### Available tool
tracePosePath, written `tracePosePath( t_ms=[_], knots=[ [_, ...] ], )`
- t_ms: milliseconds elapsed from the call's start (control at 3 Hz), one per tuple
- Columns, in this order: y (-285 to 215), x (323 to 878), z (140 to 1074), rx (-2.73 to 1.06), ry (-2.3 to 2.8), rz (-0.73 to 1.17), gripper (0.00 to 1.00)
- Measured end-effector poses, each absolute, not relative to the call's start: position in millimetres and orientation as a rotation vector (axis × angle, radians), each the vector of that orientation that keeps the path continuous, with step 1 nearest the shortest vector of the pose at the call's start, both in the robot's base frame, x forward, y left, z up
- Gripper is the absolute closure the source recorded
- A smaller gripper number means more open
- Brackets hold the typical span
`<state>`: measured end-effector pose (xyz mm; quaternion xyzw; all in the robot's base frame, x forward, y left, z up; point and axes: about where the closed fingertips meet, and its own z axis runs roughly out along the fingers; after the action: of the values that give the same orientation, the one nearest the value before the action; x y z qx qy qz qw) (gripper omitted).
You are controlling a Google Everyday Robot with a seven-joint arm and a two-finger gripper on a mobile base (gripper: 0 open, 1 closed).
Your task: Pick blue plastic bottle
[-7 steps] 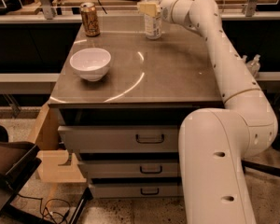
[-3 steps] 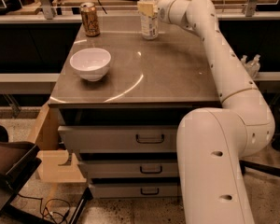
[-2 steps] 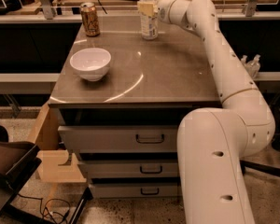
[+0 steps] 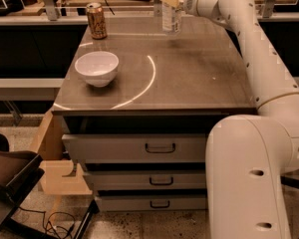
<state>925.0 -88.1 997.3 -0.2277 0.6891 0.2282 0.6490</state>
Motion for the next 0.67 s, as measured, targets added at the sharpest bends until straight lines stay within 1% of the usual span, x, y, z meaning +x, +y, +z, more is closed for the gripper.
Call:
tracePosePath(
  t_ms=[667],
  knots=[
    [-130, 887, 1057, -0.523, 1.54, 0.473, 1.0]
  ],
)
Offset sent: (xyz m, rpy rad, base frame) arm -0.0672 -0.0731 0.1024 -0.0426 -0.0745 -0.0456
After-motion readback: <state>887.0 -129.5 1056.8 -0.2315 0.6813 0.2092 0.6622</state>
